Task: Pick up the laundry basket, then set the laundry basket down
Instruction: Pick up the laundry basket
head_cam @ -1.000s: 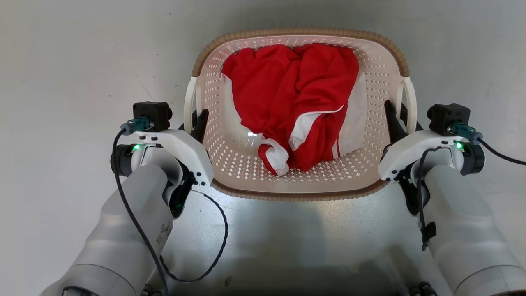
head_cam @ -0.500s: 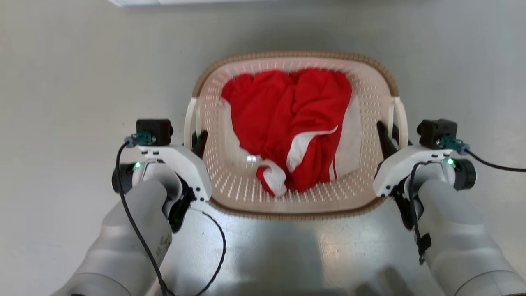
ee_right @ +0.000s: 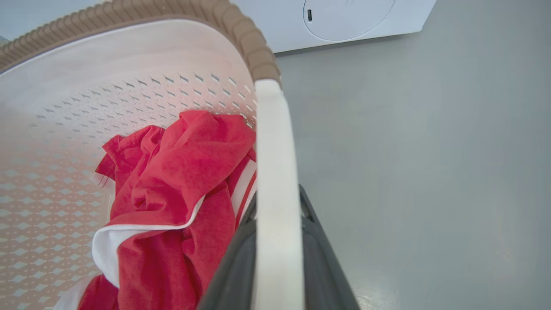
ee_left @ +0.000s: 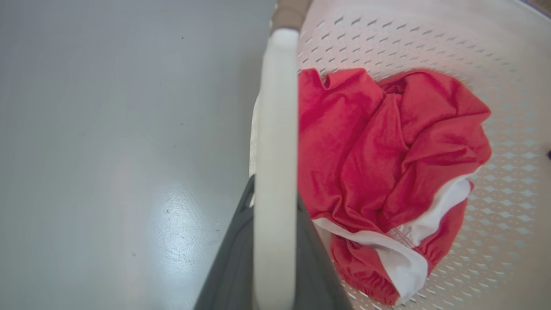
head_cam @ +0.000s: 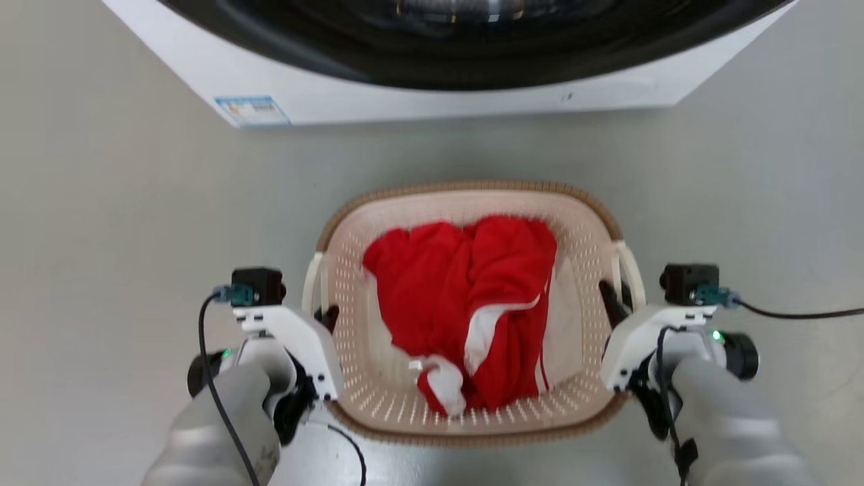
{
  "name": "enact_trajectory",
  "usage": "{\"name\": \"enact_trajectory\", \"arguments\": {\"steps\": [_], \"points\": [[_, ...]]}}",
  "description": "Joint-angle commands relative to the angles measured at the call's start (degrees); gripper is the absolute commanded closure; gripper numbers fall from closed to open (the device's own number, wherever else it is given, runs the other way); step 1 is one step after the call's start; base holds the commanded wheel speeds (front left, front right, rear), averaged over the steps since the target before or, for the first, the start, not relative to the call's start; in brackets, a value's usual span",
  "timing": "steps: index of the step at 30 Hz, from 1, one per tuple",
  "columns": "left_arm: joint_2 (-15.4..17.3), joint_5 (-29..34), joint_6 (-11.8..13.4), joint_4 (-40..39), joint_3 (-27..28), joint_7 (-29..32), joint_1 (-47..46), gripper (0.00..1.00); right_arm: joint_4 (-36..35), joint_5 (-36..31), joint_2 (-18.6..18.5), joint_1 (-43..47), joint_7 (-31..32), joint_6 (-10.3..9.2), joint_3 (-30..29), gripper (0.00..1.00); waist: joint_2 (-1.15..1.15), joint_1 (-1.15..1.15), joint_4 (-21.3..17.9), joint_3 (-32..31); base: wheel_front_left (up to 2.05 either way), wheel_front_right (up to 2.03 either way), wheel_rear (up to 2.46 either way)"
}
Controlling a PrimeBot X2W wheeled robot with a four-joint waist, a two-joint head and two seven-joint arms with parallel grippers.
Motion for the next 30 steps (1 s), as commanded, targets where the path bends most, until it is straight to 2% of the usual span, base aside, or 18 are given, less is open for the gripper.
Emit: {"name": "enact_trajectory", "arguments": {"steps": [1, 17, 30], "points": [[1.88, -0.91, -0.42, -0.03, 0.88, 0.15, 1.44, 1.00, -0.32, 1.17, 0.22, 2.75, 0.31, 0.19, 1.80, 1.00, 0.00, 0.00, -0.57, -4.22, 0.00, 0.00, 0.00], [2.01, -5.40, -0.42, 0.99, -1.60, 5.59, 7.56, 1.00, 0.26, 10.61, 0.22, 8.24, 4.74, 0.19, 9.62, 1.00, 0.00, 0.00, -1.67, -18.23, 0.00, 0.00, 0.00], [1.58, -7.31, -0.42, 2.01, -3.54, 11.12, 10.14, 1.00, 0.45, 15.44, 0.22, 9.88, 9.20, 0.19, 13.77, 1.00, 0.00, 0.00, -2.68, -23.88, 0.00, 0.00, 0.00]]}}
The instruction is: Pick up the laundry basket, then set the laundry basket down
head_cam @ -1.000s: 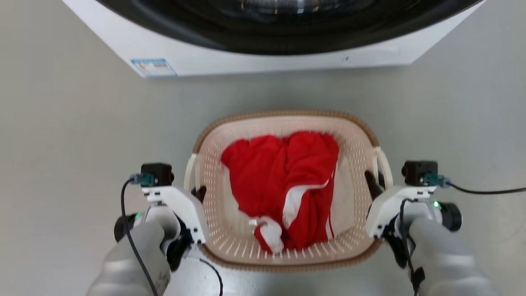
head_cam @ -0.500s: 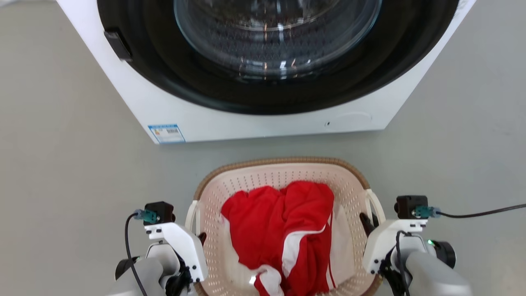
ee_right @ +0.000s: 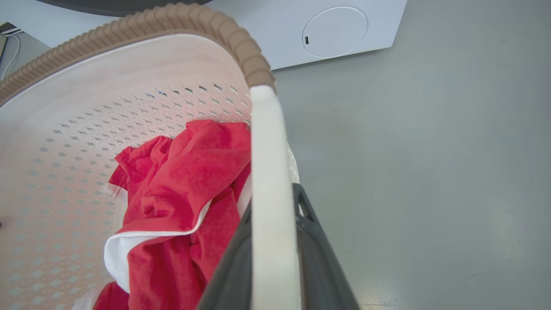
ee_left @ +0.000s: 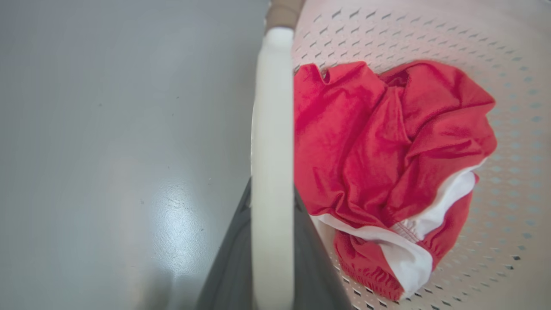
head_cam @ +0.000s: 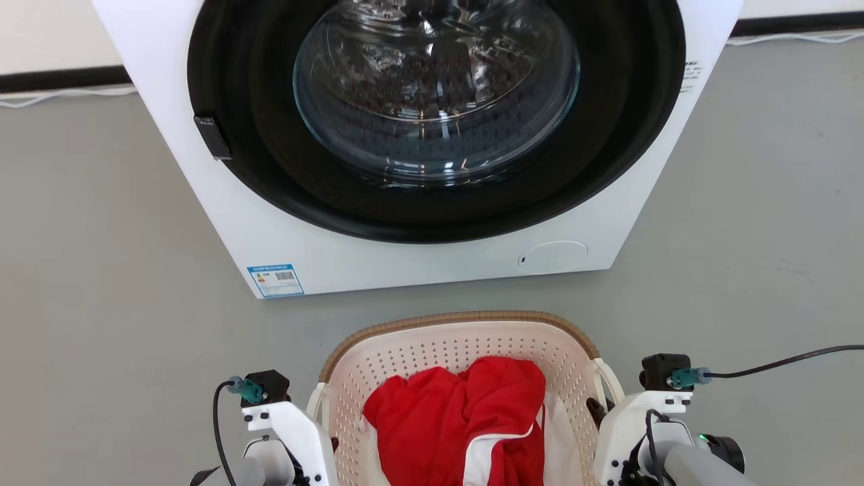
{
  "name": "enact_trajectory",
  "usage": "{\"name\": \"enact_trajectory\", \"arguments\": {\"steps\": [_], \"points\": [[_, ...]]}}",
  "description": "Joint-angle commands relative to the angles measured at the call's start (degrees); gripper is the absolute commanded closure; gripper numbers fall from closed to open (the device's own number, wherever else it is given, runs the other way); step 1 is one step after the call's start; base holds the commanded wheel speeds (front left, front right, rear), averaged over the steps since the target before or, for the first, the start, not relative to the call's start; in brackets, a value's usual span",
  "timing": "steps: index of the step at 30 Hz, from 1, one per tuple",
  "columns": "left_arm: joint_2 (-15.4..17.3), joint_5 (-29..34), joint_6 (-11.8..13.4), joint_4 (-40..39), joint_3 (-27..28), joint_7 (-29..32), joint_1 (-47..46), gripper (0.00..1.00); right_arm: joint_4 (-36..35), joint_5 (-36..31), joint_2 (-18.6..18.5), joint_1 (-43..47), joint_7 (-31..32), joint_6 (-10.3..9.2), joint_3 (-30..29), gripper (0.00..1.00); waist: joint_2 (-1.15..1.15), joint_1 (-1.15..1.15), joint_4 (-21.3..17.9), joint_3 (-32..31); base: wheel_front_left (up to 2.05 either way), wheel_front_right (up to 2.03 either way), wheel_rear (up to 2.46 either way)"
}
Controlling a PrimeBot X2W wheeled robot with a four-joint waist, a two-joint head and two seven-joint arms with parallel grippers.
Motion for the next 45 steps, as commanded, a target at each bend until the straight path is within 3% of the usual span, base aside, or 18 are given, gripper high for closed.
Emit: {"name": "enact_trajectory", "arguments": {"steps": [1, 15, 45], "points": [[1.54, -0.43, -0.42, -0.25, 0.96, -0.05, -0.38, 1.00, -0.34, 0.46, -0.03, 0.46, -0.33, 0.28, 1.05, 1.00, 0.00, 0.00, -0.14, -0.34, 0.00, 0.00, 0.00], [1.25, -1.40, -0.42, 1.06, -0.18, 2.07, -0.27, 1.00, 0.27, 3.61, -0.05, 1.00, 1.24, 0.28, 4.18, 1.00, 0.00, 0.00, -0.40, -1.69, 0.00, 0.00, 0.00], [0.84, -2.41, -0.42, 1.19, -2.00, 0.58, -0.91, 1.00, 0.16, 8.78, -1.32, 0.20, 0.71, 0.28, 9.44, 1.00, 0.00, 0.00, -0.19, -1.06, 0.00, 0.00, 0.00]]}}
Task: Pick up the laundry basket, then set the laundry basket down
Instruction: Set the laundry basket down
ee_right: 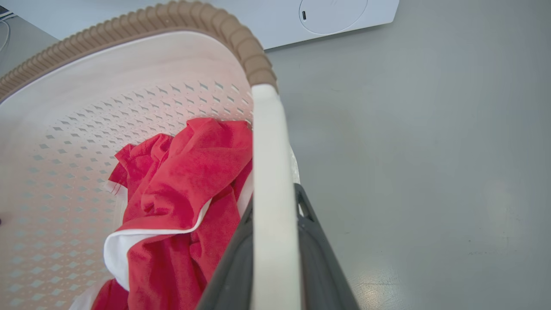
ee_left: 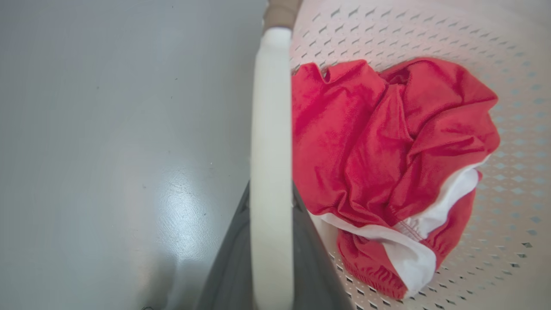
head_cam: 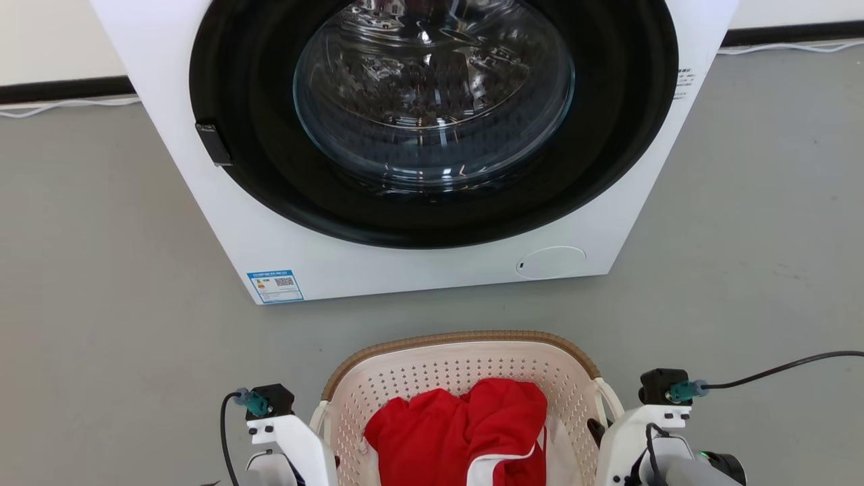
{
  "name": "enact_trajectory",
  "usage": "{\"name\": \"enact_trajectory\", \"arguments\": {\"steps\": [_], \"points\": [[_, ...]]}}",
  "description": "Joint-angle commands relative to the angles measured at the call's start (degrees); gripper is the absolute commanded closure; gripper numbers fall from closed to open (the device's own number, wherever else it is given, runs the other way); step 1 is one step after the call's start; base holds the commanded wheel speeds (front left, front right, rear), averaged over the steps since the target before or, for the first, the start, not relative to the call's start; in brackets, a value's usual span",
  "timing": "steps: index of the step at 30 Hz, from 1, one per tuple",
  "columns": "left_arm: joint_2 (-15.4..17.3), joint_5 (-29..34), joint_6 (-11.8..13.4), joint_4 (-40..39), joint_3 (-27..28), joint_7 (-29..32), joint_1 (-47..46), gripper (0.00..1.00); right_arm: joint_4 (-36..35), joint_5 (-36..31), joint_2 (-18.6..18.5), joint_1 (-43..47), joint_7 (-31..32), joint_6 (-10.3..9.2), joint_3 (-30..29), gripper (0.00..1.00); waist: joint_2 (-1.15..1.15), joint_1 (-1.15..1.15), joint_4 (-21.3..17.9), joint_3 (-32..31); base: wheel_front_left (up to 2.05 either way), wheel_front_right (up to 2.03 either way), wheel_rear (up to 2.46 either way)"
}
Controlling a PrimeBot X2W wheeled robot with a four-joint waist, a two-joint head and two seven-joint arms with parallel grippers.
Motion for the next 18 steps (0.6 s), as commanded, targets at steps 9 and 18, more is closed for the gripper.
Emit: {"name": "enact_trajectory", "arguments": {"steps": [9, 18], "points": [[2.00, -0.75, -0.42, -0.57, 0.38, -2.06, -3.32, 1.00, -0.61, 1.73, -0.51, -2.20, -2.06, 0.40, 2.53, 1.00, 0.00, 0.00, -0.08, 3.57, 0.00, 0.00, 0.00], [2.41, -0.74, -0.42, -1.14, 0.07, -4.64, -5.45, 1.00, -0.25, 2.53, -0.58, -4.39, -4.37, 0.40, 3.33, 1.00, 0.00, 0.00, 0.22, 9.00, 0.00, 0.00, 0.00]]}}
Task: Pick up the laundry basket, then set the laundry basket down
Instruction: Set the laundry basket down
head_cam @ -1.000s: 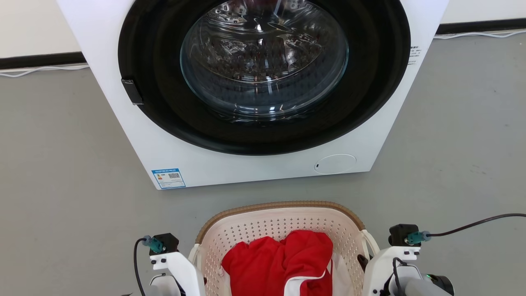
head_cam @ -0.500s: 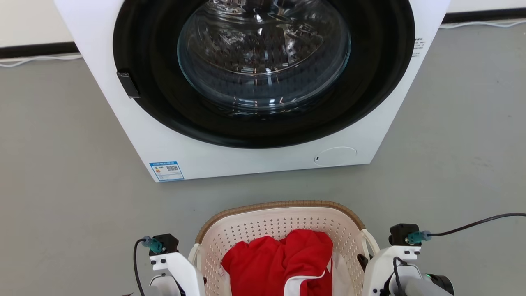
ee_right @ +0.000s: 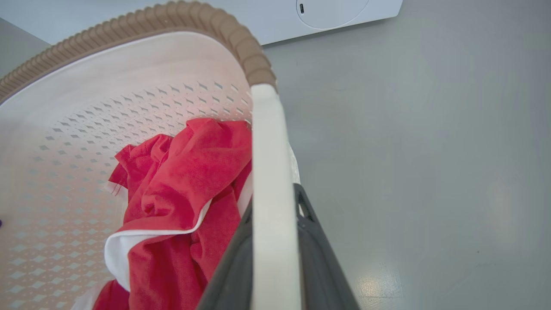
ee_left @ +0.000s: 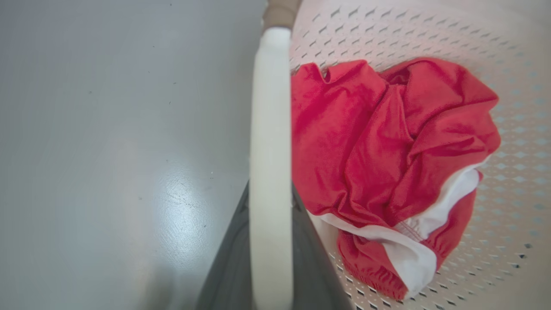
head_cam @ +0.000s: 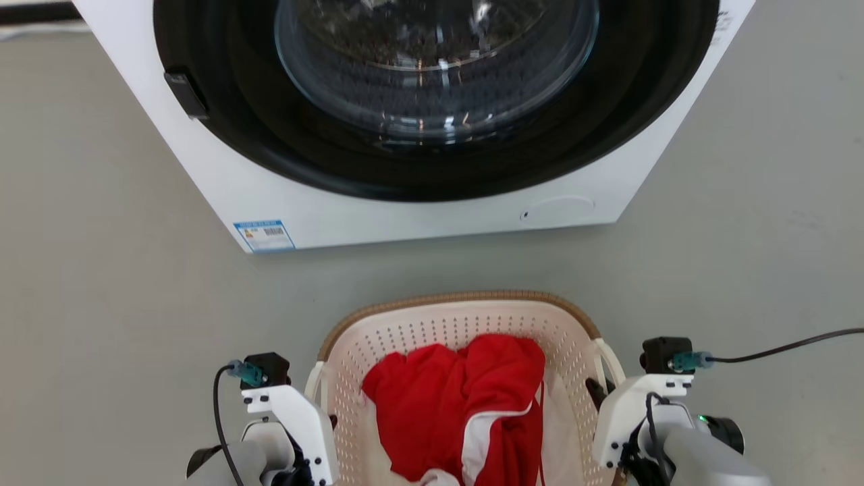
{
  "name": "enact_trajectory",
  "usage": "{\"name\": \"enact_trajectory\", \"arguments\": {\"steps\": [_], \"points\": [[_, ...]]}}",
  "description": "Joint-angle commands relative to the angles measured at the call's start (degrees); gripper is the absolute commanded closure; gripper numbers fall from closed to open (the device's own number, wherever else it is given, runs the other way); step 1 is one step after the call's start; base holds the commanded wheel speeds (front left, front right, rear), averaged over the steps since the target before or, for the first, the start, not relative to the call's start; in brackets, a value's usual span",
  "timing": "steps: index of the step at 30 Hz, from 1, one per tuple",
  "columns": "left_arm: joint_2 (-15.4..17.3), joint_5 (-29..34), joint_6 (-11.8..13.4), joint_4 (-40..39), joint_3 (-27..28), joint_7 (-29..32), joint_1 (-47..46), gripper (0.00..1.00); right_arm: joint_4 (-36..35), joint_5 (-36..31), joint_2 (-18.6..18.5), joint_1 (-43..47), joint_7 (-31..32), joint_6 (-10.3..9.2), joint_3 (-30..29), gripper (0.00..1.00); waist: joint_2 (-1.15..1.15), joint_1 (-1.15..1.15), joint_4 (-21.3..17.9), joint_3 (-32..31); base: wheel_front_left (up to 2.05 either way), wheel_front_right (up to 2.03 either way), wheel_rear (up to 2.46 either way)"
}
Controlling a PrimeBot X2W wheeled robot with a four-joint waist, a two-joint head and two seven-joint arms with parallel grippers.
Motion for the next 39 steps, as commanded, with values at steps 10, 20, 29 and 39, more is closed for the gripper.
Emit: {"name": "enact_trajectory", "arguments": {"steps": [10, 20, 29, 39], "points": [[2.98, -0.02, -0.42, -1.65, 0.78, -6.69, -5.98, 1.00, 0.01, 0.61, -0.25, -4.54, -4.94, 0.41, 1.81, 1.00, 0.00, 0.00, 0.95, 9.95, 0.00, 0.00, 0.00], [3.68, 0.09, -0.42, -1.93, 0.63, -11.50, -8.88, 1.00, 0.00, 0.66, -0.06, -7.73, -8.38, 0.41, 2.48, 1.00, 0.00, 0.00, 1.20, 16.72, 0.00, 0.00, 0.00], [4.07, 0.43, -0.42, -2.02, 0.17, -14.84, -12.59, 1.00, -0.27, 0.34, -0.01, -10.71, -10.37, 0.41, 2.55, 1.00, 0.00, 0.00, 1.08, 22.67, 0.00, 0.00, 0.00], [4.52, 1.20, -0.42, -2.11, 0.28, -17.59, -16.54, 1.00, -2.45, -2.29, -1.17, -14.00, -10.67, 0.41, -0.55, 1.00, 0.00, 0.00, 1.31, 29.07, 0.00, 0.00, 0.00]]}}
